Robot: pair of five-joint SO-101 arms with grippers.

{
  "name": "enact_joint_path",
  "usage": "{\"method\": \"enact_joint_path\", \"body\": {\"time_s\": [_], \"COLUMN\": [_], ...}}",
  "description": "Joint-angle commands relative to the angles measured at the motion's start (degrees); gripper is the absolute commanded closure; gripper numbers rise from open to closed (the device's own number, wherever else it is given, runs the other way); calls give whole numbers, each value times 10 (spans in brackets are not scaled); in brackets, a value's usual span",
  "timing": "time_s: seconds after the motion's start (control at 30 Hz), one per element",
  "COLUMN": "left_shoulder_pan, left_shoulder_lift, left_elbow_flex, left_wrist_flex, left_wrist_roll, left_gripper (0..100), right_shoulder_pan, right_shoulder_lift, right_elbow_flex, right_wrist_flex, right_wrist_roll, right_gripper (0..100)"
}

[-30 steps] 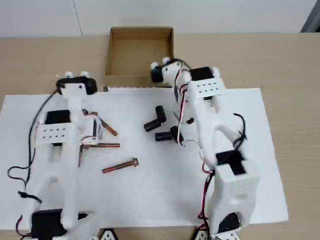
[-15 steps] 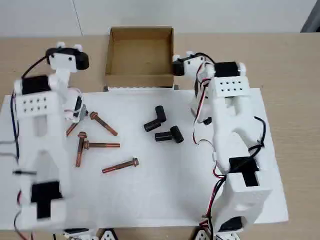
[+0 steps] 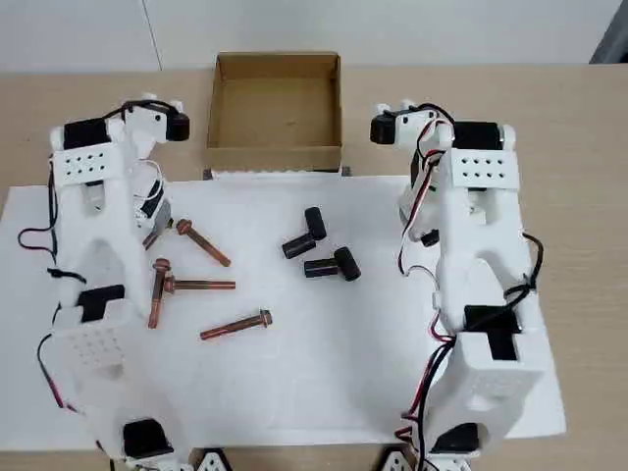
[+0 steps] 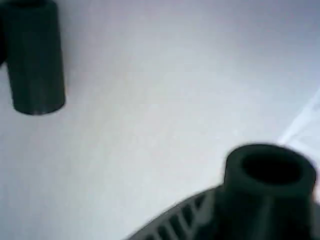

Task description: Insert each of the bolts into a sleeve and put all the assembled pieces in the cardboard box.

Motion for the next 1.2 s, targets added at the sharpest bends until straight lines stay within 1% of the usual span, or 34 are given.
{"method": "enact_joint_path", "body": {"time_s": [0.0,0.13,0.27,0.6,0.67,0.8,0.87,1.0,1.17], "left_shoulder_pan": [-1,-2,-6,-7,-7,-7,-7,-5,-6], "left_shoulder_lift": [22,70,109,152,163,179,180,176,124], "left_elbow_flex": [-61,-116,-154,-160,-164,-164,-164,-165,-162], "left_wrist_flex": [12,12,12,12,12,11,11,12,12], "left_wrist_roll": [-8,-15,-21,-21,-21,-20,-20,-19,-19], "left_gripper": [891,886,846,846,871,963,991,994,994], "right_shoulder_pan": [0,-3,-2,-2,-2,-2,-2,-3,-4], "right_shoulder_lift": [2,13,14,14,14,14,11,8,-5], "right_elbow_flex": [-11,-11,-11,-11,-11,-11,-11,-12,-15], "right_wrist_flex": [0,-1,-1,-2,-2,-1,0,5,15], "right_wrist_roll": [-4,-5,-4,-5,-5,-5,-6,-6,-15], "right_gripper": [991,991,991,991,991,991,991,991,991]}}
